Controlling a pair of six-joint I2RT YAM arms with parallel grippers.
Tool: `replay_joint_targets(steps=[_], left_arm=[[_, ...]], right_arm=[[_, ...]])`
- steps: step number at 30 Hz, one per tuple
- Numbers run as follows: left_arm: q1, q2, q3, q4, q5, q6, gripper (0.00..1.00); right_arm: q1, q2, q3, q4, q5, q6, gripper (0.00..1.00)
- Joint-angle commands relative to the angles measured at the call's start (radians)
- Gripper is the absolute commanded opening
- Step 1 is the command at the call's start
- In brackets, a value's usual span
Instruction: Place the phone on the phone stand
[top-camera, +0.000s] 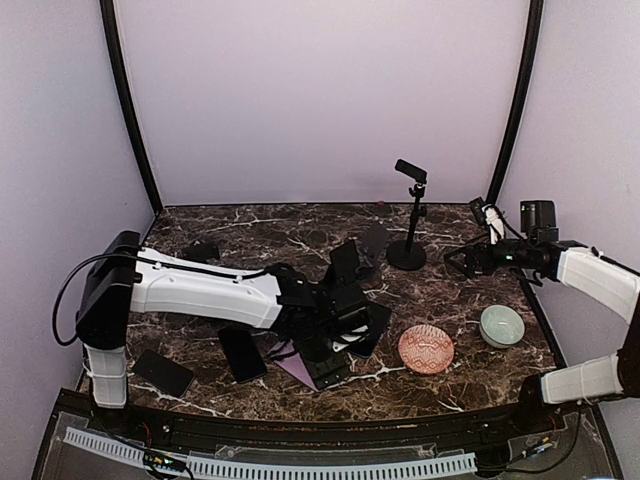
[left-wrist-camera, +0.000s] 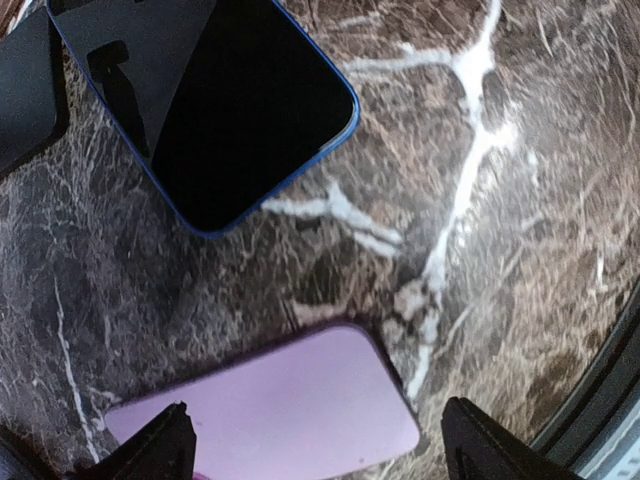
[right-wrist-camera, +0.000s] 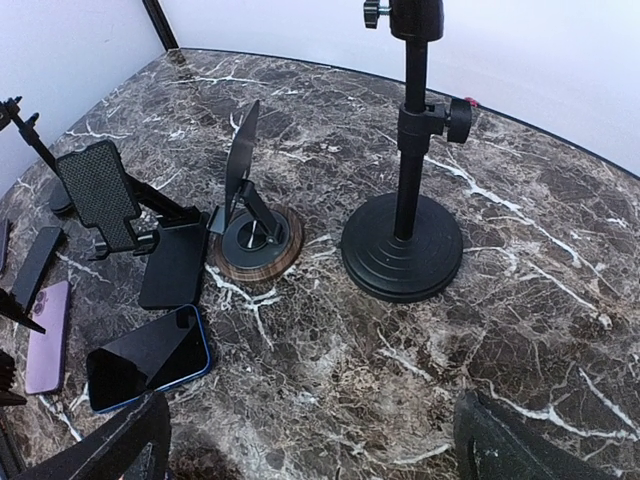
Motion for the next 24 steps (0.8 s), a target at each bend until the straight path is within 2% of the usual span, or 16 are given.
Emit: replay_joint_targets(steps=[1, 7, 16, 24], left_arm=[[0.004, 0.054, 0.103, -0.039, -0.029, -0.072, 0.89], [0.033, 0.128, 0.222, -0.006, 0.005, -0.147, 0.99], [0.092, 0.263, 0.406, -0.011, 0.051, -0.224, 0.98], [0.109, 0.336, 0.491, -0.074, 0.092, -0.235, 0.98]], right_arm=[[0.007, 0.013, 0.03, 0.01, 0.016, -0.035, 0.99], [0.021, 0.012, 0.025, 0.006, 0.019, -0.051, 0.99], [0.028, 0.003, 0.024, 0.014, 0.071, -0.055, 0.98], [0.029, 0.004, 0.021, 0.015, 0.084, -0.063, 0.98]])
